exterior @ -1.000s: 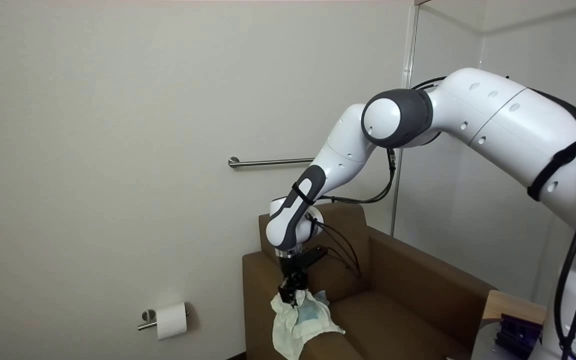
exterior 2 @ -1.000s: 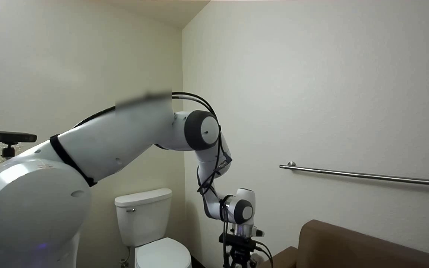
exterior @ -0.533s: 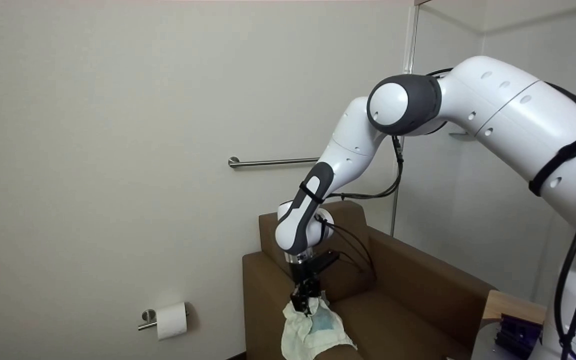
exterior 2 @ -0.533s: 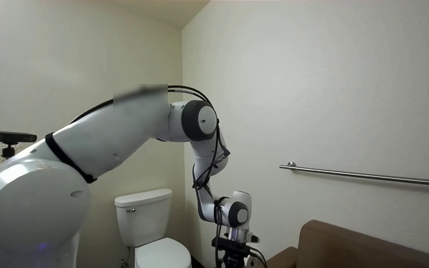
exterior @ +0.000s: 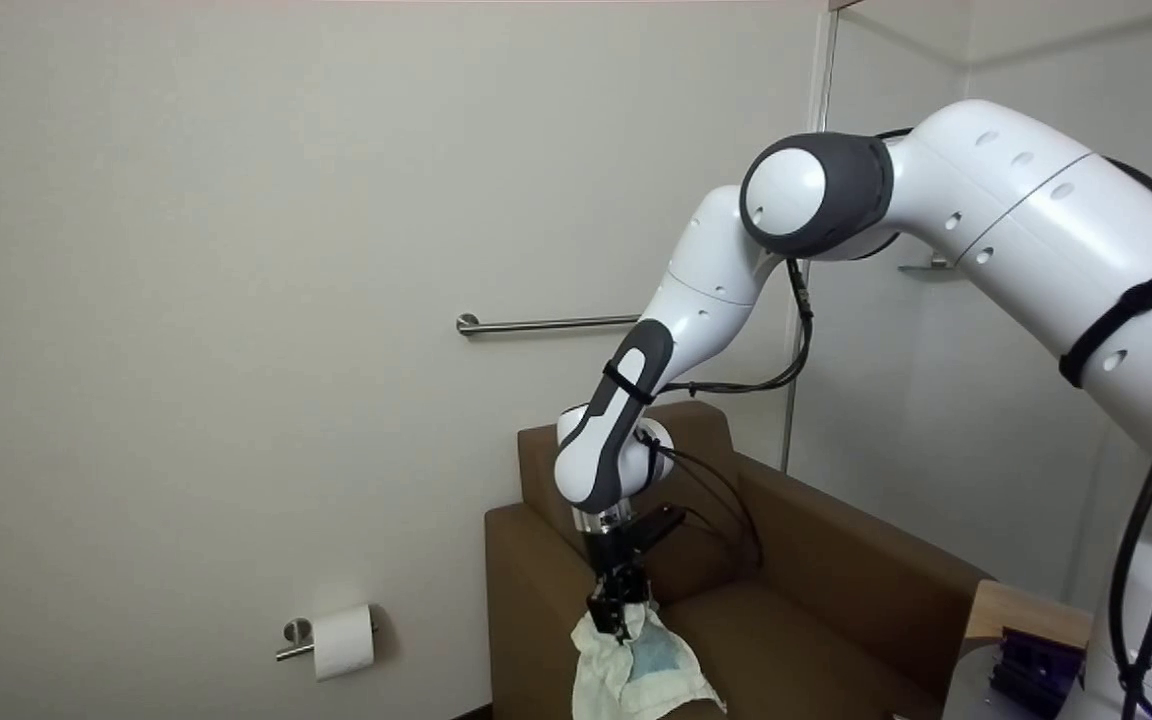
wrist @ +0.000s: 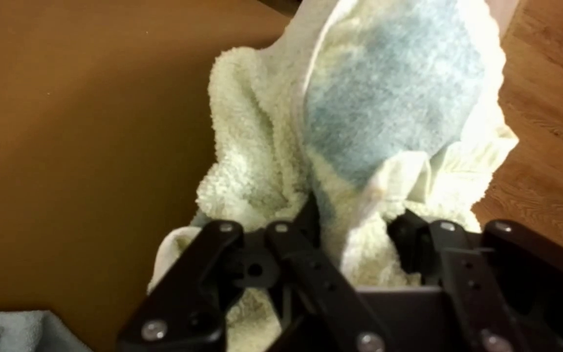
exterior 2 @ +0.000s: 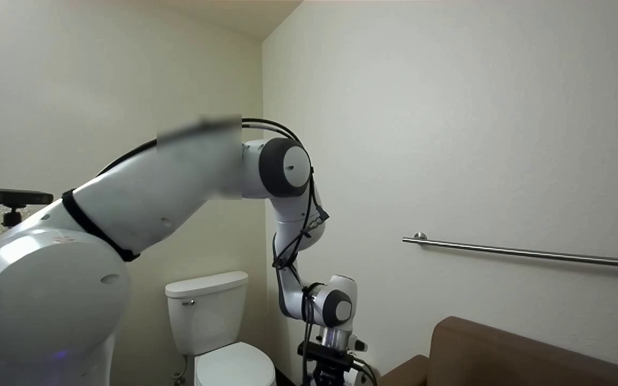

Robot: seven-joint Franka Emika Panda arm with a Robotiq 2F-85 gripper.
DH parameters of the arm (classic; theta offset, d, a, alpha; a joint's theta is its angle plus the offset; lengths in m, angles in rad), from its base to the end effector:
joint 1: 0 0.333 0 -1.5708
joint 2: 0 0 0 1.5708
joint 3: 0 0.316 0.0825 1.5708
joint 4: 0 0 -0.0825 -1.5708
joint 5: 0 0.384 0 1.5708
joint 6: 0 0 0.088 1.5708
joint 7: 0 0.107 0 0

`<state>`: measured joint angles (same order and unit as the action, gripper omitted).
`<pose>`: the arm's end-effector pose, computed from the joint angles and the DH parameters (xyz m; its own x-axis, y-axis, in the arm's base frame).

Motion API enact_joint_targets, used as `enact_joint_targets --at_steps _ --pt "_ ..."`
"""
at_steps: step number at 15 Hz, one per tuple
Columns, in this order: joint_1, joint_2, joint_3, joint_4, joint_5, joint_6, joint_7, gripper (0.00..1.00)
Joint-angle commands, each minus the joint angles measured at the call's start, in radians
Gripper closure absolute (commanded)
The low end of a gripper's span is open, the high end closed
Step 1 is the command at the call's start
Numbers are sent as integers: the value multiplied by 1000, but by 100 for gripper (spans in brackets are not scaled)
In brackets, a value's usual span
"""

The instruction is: Use the towel to wipe the sofa's left arm

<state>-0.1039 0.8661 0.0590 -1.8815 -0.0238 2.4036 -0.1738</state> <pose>0.5645 -0.0233 0.0223 0.9350 0.1440 -0.3242 0.1199 -0.9884 -0.0932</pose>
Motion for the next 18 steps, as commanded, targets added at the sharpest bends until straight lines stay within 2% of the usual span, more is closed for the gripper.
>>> enact_joint_targets --at_steps 1,5,9,13,18 --pt "47 -1 -47 -35 -17 139 58 91" --pt "125 53 -125 -17 -53 307 143 91" --pt "161 92 -175 37 -53 355 210 90" --pt "119 155 -171 159 -22 393 209 90" --pt "51 272 -141 375 11 347 198 90"
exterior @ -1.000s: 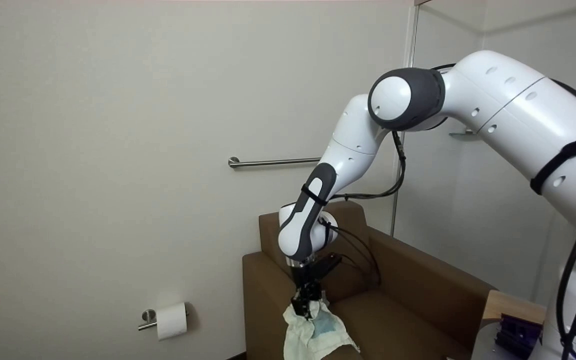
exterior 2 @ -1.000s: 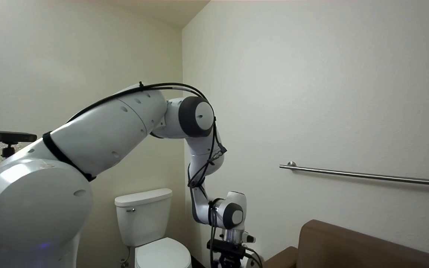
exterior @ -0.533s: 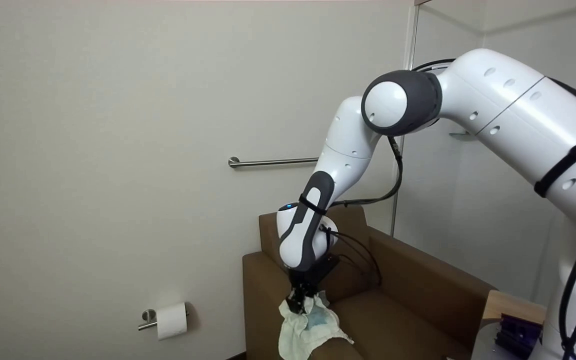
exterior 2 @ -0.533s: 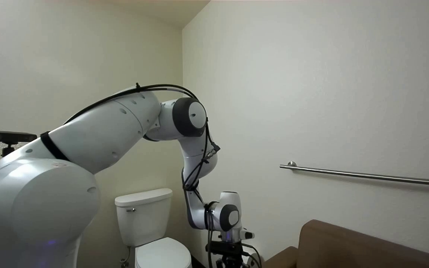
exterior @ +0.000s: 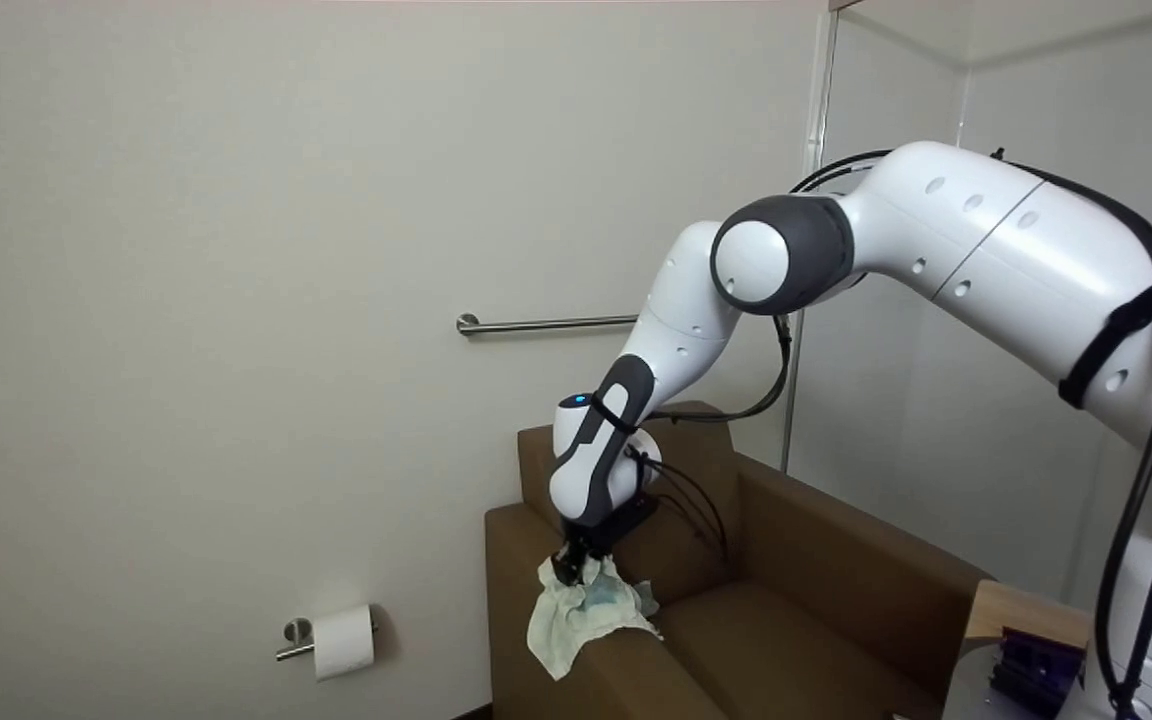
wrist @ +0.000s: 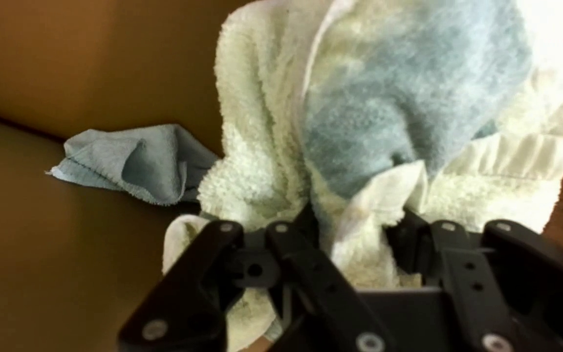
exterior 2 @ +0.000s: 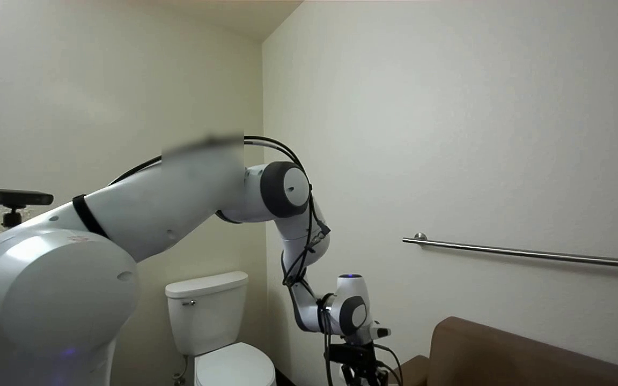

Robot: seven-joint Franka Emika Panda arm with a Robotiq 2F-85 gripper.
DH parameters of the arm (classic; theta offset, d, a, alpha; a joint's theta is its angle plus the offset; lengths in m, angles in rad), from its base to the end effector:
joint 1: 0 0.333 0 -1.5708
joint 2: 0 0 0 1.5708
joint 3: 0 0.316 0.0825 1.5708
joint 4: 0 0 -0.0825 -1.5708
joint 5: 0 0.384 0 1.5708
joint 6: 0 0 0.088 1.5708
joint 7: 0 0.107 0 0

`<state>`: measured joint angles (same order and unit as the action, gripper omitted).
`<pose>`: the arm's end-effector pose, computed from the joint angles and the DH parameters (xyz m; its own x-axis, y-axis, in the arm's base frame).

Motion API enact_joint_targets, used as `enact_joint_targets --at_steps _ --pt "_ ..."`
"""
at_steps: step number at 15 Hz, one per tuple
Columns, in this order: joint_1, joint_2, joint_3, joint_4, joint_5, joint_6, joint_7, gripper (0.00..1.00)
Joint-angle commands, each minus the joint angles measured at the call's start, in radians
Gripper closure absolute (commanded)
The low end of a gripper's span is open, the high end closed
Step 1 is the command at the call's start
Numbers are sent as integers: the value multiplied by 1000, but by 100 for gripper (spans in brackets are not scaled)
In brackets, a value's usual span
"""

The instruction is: Use the towel to wipe the sofa's left arm

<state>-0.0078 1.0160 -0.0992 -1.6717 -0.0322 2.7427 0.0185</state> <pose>0.6463 -0.0641 0.0208 0.9975 -0.0441 0.0561 -0.0494 -0.9940 0.0972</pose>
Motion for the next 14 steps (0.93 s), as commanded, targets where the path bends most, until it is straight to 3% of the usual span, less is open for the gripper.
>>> enact_joint_targets --at_steps 1,9,14 --pt "-60 147 29 215 25 -12 0 90" --pt "-85 345 50 611 35 -210 -7 90" --pt "-99 380 72 705 35 -316 -38 91"
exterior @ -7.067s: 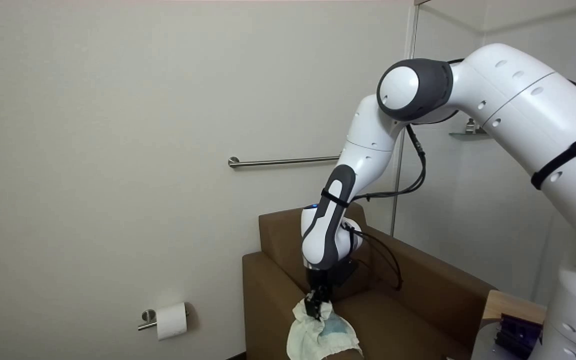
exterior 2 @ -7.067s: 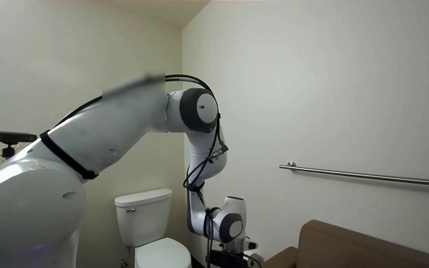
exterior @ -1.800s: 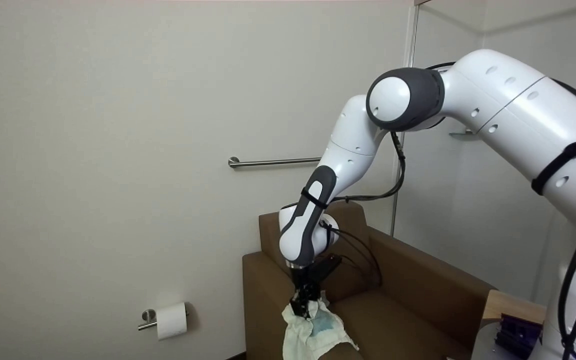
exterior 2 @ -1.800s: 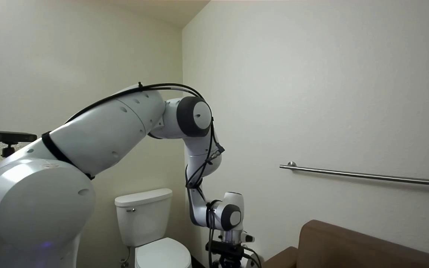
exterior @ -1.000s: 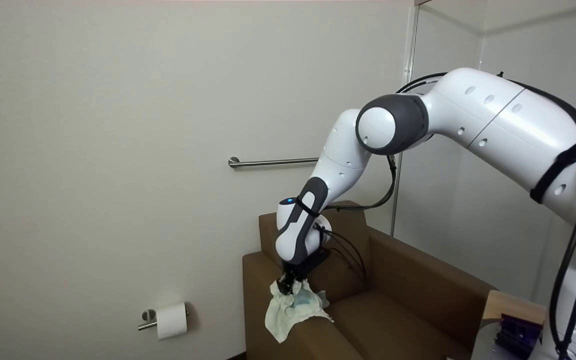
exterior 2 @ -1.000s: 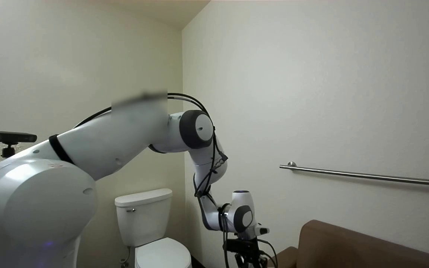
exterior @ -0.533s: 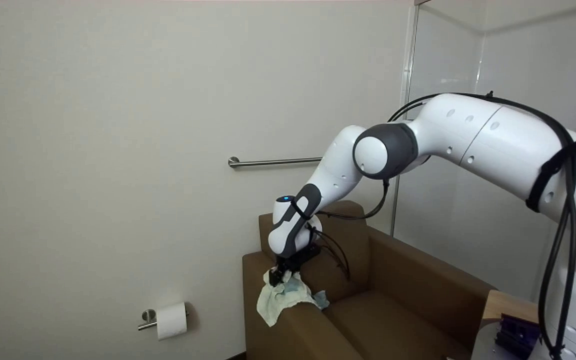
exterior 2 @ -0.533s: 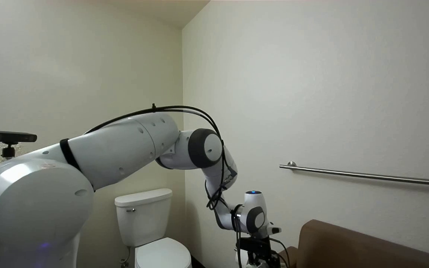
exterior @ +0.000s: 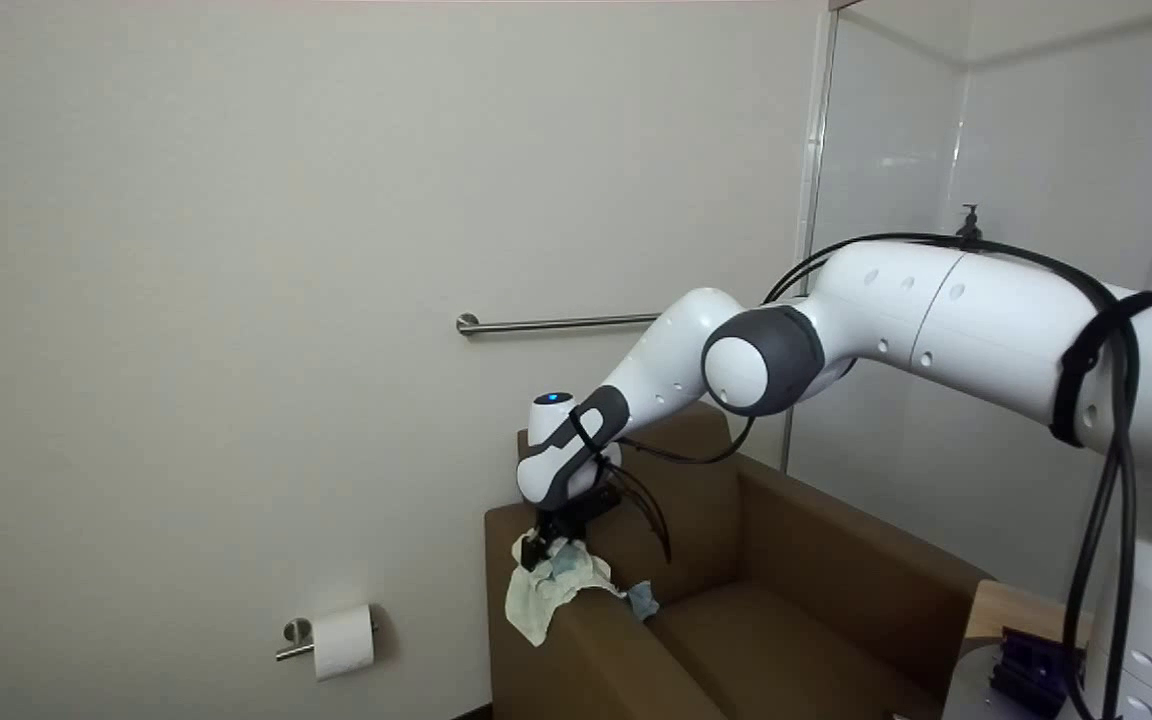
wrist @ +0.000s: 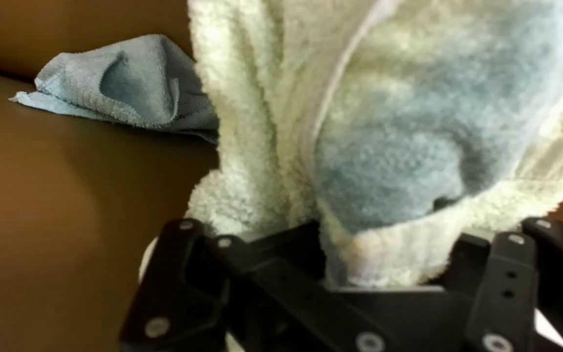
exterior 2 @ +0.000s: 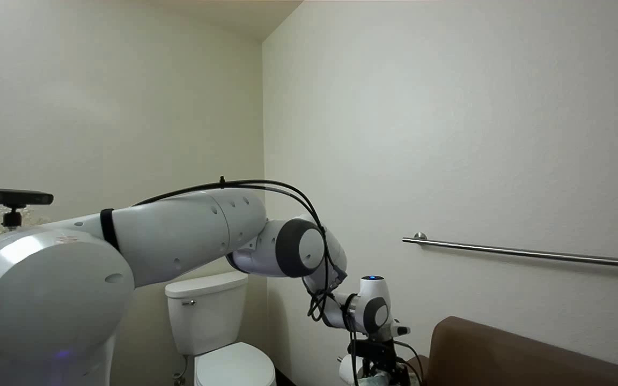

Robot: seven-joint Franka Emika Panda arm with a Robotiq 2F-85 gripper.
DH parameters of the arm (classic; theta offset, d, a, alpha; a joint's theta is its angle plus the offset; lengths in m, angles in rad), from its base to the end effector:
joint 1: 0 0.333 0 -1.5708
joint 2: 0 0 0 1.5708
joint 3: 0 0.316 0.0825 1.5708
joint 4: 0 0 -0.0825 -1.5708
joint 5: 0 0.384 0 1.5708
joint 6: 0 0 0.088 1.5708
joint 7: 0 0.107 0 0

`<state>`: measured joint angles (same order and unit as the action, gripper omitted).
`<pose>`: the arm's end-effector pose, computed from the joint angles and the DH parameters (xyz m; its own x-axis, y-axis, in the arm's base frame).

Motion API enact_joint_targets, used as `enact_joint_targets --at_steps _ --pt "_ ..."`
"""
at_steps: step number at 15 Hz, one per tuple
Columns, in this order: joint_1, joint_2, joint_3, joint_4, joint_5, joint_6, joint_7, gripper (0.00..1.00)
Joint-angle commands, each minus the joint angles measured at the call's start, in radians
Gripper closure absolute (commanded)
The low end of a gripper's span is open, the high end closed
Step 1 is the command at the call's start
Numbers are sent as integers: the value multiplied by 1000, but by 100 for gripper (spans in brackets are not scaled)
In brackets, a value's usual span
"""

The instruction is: Use the towel to wipe the sofa's left arm

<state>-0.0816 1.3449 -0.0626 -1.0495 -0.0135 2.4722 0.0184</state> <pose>0.7388 -0.0913 -0.0012 0.9921 -0.0982 0.0786 -0.1037 -0.9922 0.0687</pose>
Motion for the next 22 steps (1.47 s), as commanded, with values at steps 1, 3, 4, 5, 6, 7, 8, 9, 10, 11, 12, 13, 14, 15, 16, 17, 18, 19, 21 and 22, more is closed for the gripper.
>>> enact_joint_targets --at_steps 1,3,4,5,6,7,8,9,10,11,12,13,14,15,16,17,18,19,21,22 --pt "-23 47 29 79 12 -65 -34 95" --pt "-31 26 42 53 14 -94 -51 93" --pt "-35 11 49 30 15 -110 -64 95" --pt "-36 -2 51 6 14 -116 -65 96" --pt "-39 -14 53 -15 12 -116 -67 94" --pt "-41 -22 54 -30 11 -116 -67 94" --pt "-43 -27 56 -42 11 -116 -67 96" --pt "-44 -40 54 -66 11 -107 -63 94" --pt "-46 -52 52 -88 11 -101 -57 95" --pt "-50 -63 56 -107 13 -99 -60 94" --pt "-54 -79 61 -140 15 -96 -62 94" --pt "-61 -93 70 -170 18 -94 -67 94" --pt "-67 -107 77 -201 21 -95 -65 94" --pt "-77 -124 88 -234 24 -92 -68 94" --pt "-90 -141 104 -270 29 -94 -79 94" --pt "-104 -160 120 -306 33 -95 -90 94" --pt "-115 -179 131 -342 34 -94 -93 95" --pt "-127 -199 143 -383 36 -91 -100 94" --pt "-146 -239 157 -458 32 -86 -97 94" --pt "-139 -250 145 -482 60 -90 -112 94"
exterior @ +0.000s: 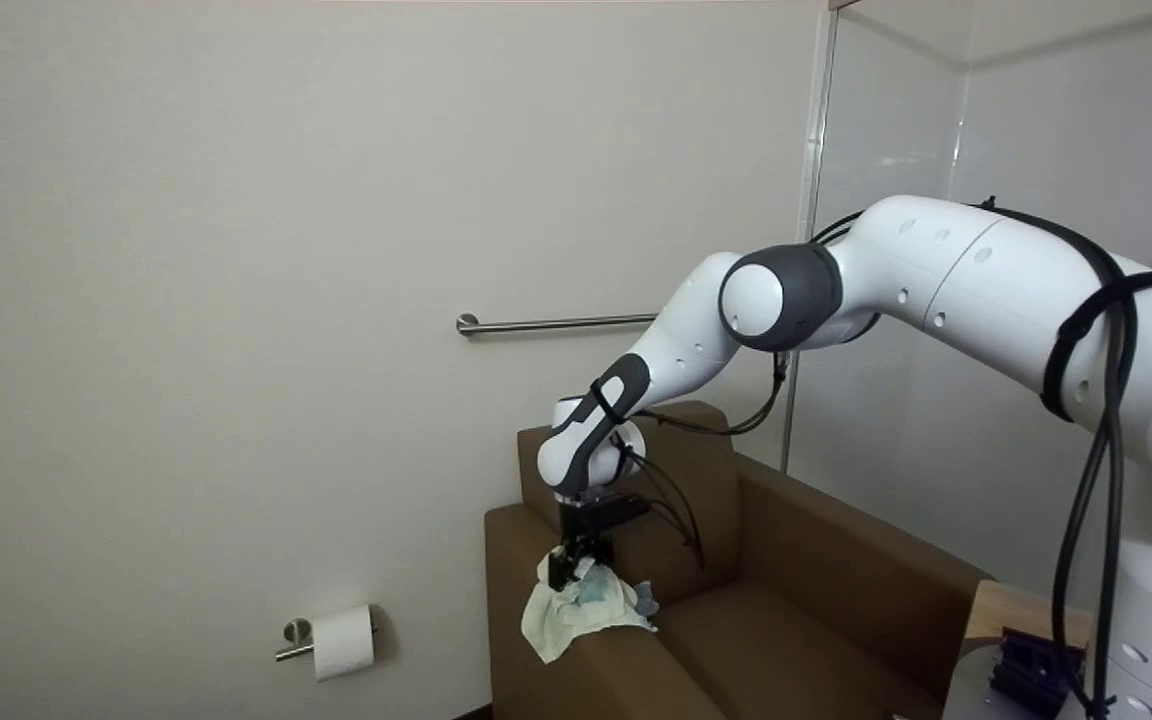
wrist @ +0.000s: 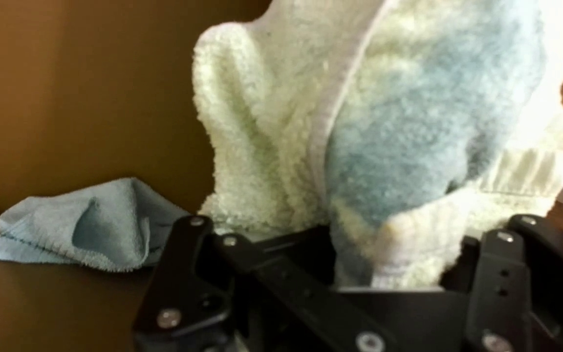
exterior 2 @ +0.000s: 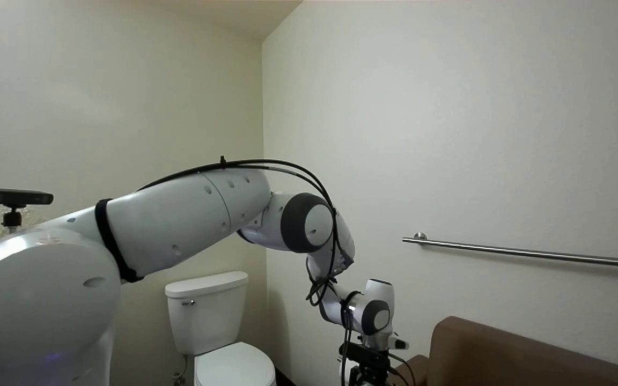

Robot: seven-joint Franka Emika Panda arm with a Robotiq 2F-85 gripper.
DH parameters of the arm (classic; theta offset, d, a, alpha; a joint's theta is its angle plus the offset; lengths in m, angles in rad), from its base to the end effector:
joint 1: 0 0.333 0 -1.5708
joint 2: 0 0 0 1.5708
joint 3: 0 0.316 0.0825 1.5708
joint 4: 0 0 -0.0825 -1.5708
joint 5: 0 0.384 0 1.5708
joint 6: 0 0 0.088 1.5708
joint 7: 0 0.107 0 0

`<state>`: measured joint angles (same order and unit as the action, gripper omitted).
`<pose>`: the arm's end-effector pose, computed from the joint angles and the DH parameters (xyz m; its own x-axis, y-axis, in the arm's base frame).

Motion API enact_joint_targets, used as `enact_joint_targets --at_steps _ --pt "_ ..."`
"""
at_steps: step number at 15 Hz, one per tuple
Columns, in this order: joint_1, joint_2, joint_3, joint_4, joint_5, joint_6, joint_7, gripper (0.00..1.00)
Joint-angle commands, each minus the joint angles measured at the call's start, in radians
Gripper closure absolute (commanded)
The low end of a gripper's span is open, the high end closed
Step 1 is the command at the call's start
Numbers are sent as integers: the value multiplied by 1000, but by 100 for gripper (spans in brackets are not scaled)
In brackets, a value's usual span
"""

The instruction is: Use the towel to wipe the sofa's left arm

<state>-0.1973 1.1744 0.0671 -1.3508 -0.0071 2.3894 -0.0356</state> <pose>0.6791 -0.0964 -0.0035 0.9839 -0.1205 -0.1319 -0.1296 -0.9896 -0.0625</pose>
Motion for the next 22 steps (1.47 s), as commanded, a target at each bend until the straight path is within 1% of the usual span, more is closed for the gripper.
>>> enact_joint_targets --at_steps 1,4,7,10,13,22 --pt "-27 -91 16 -205 60 -10 -59 94" --pt "-27 -108 9 -251 85 -10 -66 94" --pt "-36 -84 15 -225 100 -14 -86 94" --pt "-30 -47 8 -173 104 1 -102 95" --pt "-30 -12 12 -111 104 -14 -115 95" --pt "3 41 -7 73 91 -102 -91 95"
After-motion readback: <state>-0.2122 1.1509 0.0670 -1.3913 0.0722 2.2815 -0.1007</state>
